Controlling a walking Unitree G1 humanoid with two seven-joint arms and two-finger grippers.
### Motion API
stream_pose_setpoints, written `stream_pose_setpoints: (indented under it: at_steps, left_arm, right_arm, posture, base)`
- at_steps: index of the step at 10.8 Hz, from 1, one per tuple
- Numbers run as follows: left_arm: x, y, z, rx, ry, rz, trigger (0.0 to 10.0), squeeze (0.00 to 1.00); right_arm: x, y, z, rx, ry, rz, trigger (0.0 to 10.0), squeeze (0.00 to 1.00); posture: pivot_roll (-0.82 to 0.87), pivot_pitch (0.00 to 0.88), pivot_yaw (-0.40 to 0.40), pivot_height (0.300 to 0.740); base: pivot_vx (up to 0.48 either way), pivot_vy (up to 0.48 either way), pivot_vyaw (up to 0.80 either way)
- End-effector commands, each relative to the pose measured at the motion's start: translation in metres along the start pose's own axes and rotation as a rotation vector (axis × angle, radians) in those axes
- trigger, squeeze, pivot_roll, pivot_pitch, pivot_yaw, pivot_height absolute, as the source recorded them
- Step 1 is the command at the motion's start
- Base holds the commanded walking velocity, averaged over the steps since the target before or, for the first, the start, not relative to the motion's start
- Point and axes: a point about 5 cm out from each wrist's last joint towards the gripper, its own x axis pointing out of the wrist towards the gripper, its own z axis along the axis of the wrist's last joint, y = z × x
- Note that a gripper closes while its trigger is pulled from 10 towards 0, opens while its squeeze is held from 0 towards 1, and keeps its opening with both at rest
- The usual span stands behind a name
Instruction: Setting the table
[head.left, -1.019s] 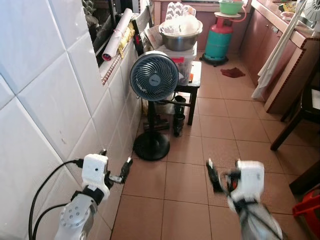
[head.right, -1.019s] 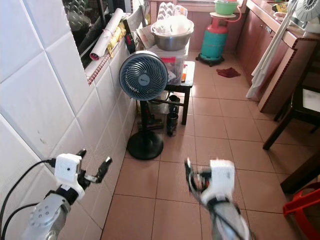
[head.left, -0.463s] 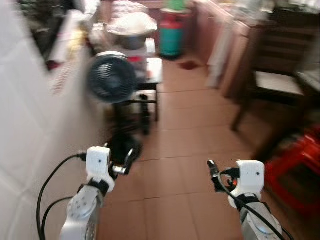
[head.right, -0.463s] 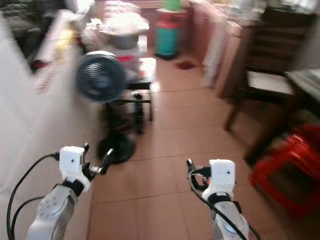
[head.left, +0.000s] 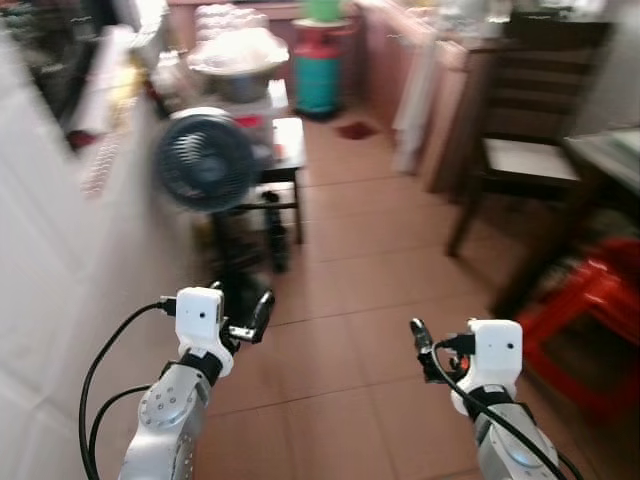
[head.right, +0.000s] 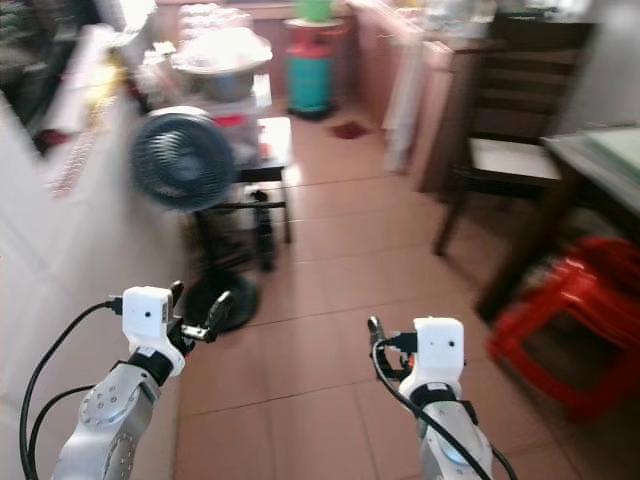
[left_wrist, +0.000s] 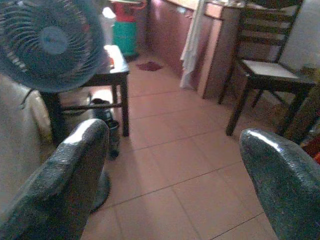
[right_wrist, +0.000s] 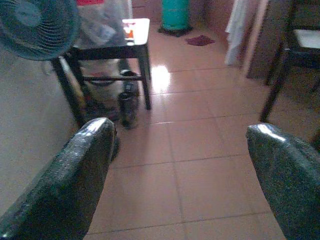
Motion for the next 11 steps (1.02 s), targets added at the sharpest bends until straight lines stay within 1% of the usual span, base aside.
stream_pose_setpoints:
  at_steps: [1,2,4,6,11]
  left_arm:
    - [-0.0012,0.0025,0.0,-0.015,-0.008,0.008,10.0,0.0]
    - [-0.0026,0.0056,-0.0003,-0.024,-0.006,0.012,10.0,0.0]
    - [-0.0033,0.0039,-0.0019,-0.043,-0.001,-0.016,10.0,0.0]
    - [-0.003,0.0006,-0.0028,-0.054,0.003,-0.028,10.0,0.0]
    - [-0.0017,0.0002,-0.0055,-0.057,0.017,-0.058,10.0,0.0]
  right_arm:
    - [-0.0028,-0.0063,0.0039,0.006,-0.013,-0.034,10.0,0.0]
    - [-0.0012,-0.0076,0.0037,-0.001,-0.011,-0.041,10.0,0.0]
    - [0.0024,-0.0045,0.0044,-0.016,-0.009,-0.023,10.0,0.0]
    - [0.0033,-0.0074,0.0043,-0.02,-0.003,-0.028,10.0,0.0]
    - [0.0017,-0.0064,0.0027,-0.02,0.003,-0.034,10.0,0.0]
  posture:
    - [0.05,0.0,0.026,0.74]
    - [0.06,0.0,0.027,0.74]
    - [0.06,0.0,0.024,0.74]
    - [0.05,0.0,0.022,0.74]
    - [0.04,0.0,0.031,0.74]
  base:
    - [0.0,0.0,0.0]
    - [0.0,0.0,0.0]
    - [0.0,0.0,-0.8]
    - [0.0,0.0,-0.8]
    - [0.0,0.0,-0.8]
